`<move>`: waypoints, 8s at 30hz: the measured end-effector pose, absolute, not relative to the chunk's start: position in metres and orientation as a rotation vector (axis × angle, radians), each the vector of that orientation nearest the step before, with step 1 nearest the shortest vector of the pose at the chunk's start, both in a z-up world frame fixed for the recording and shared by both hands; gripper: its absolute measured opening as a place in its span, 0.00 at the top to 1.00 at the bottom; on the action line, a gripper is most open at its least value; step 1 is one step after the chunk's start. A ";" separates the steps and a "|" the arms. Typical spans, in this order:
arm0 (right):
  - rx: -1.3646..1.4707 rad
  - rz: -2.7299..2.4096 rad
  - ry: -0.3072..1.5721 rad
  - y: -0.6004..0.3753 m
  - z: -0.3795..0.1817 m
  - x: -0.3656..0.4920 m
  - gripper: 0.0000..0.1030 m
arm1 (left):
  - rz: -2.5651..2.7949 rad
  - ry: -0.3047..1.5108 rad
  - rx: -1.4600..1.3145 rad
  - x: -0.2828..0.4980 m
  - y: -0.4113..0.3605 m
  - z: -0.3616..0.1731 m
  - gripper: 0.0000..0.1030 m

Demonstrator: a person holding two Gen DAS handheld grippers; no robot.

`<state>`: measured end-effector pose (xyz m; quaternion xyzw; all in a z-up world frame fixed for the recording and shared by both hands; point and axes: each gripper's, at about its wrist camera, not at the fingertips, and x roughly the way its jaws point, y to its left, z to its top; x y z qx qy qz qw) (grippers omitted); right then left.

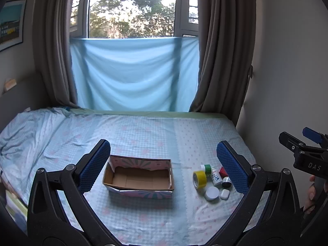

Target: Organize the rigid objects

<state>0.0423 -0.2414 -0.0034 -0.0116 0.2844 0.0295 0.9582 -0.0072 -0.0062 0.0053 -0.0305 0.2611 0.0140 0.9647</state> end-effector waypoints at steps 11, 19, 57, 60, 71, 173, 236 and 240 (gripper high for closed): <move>0.012 0.036 0.607 -0.237 -0.004 0.044 0.00 | 0.003 0.556 -0.034 0.001 -0.002 0.008 0.00; 0.025 -0.068 0.661 -0.257 -0.025 0.056 0.00 | -0.108 0.730 -0.103 0.047 -0.018 -0.043 0.00; -0.397 0.367 1.585 -0.360 -0.470 0.363 0.35 | -0.008 1.481 -0.277 0.300 -0.176 -0.474 0.06; -0.423 0.394 1.608 -0.356 -0.485 0.366 0.44 | -0.005 1.526 -0.325 0.304 -0.177 -0.490 0.28; -0.516 0.356 1.600 -0.346 -0.509 0.363 0.54 | -0.030 1.538 -0.249 0.305 -0.178 -0.497 0.63; 0.429 0.080 1.816 0.013 -0.464 0.317 0.00 | -0.153 1.432 0.126 0.322 0.199 -0.405 0.00; -0.063 0.203 1.364 -0.356 -0.343 0.221 0.00 | -0.213 1.371 0.009 0.298 -0.198 -0.344 0.00; -0.210 0.262 1.393 -0.349 -0.381 0.234 0.00 | -0.213 1.421 0.055 0.325 -0.217 -0.387 0.00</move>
